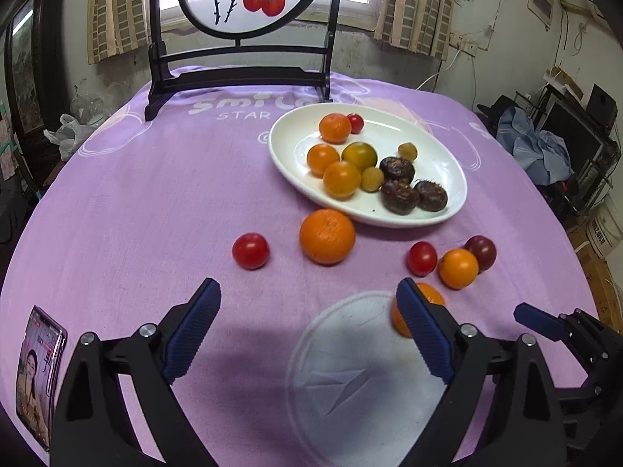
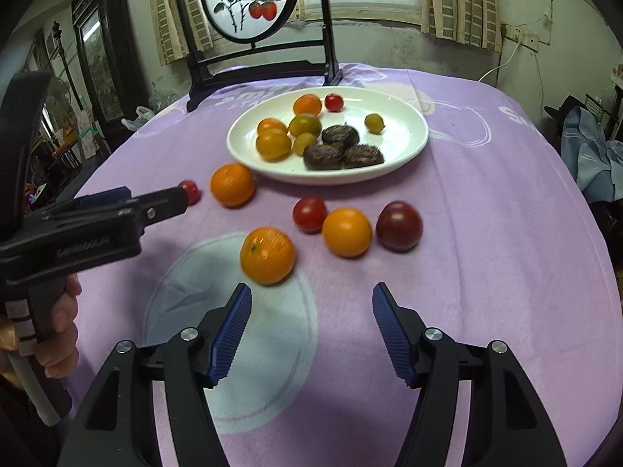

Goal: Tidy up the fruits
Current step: 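Grasp a mandarin orange with the right tool while the left grasps a red cherry tomato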

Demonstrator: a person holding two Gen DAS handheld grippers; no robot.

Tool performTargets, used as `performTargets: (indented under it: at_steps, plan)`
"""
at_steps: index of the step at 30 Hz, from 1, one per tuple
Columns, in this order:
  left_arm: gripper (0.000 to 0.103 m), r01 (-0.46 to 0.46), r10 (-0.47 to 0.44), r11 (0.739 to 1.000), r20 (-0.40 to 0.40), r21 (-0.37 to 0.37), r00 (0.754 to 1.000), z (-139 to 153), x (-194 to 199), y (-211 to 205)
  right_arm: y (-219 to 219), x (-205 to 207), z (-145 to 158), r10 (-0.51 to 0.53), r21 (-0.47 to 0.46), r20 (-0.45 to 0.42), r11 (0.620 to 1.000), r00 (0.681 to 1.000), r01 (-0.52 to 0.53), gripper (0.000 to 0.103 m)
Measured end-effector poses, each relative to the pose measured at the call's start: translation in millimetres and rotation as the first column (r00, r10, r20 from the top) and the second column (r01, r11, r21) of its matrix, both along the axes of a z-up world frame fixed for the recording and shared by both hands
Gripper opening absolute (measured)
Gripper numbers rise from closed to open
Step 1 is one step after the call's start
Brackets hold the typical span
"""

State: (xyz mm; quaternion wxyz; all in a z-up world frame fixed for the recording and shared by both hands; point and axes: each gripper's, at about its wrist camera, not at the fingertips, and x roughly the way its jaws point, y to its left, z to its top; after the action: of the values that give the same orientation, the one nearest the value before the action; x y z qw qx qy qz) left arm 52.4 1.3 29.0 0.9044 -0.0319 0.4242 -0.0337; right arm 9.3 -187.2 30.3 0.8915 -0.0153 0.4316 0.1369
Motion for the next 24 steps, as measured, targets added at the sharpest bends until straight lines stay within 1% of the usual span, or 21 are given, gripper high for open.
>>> performTargets:
  at_steps: [5, 11, 14, 16, 19, 22, 24]
  plan:
    - [0.09, -0.006, 0.006, 1.0, -0.008, -0.008, 1.0, -9.7, -1.9, 9.8, 8.8, -9.5, -13.7, 0.001, -0.007, -0.032, 1.0, 0.999, -0.001, 0.066]
    - [0.094, -0.03, 0.029, 0.997, 0.023, 0.071, 0.999, -14.9, -4.3, 20.9, 16.2, -11.2, -24.0, -0.002, -0.018, -0.055, 1.0, 0.998, 0.001, 0.067]
    - [0.094, -0.038, 0.039, 0.997, -0.011, 0.064, 0.999, -19.1, -2.6, 26.7, 21.5, -5.3, -28.3, 0.007, -0.037, -0.065, 0.999, 0.998, -0.01, 0.067]
    - [0.094, -0.037, 0.038, 0.998, -0.013, 0.058, 0.999, -18.5, -3.5, 28.4, 27.4, 2.4, -31.3, 0.016, -0.054, -0.071, 0.998, 0.997, -0.02, 0.067]
    - [0.094, -0.038, 0.039, 0.996, -0.014, 0.079, 0.999, -19.1, -4.2, 30.1, 36.7, 15.5, -34.8, 0.031, -0.077, -0.074, 0.996, 0.997, -0.036, 0.067]
    - [0.094, -0.053, 0.056, 0.996, -0.046, 0.073, 0.997, -22.1, -0.6, 39.4, 46.2, 30.8, -38.3, 0.044, -0.088, -0.082, 0.995, 0.996, -0.052, 0.067]
    - [0.095, -0.067, 0.072, 0.996, -0.073, 0.065, 0.995, -26.3, 3.2, 46.8, 51.3, 39.3, -37.9, 0.042, -0.108, -0.072, 0.993, 0.997, -0.05, 0.067]
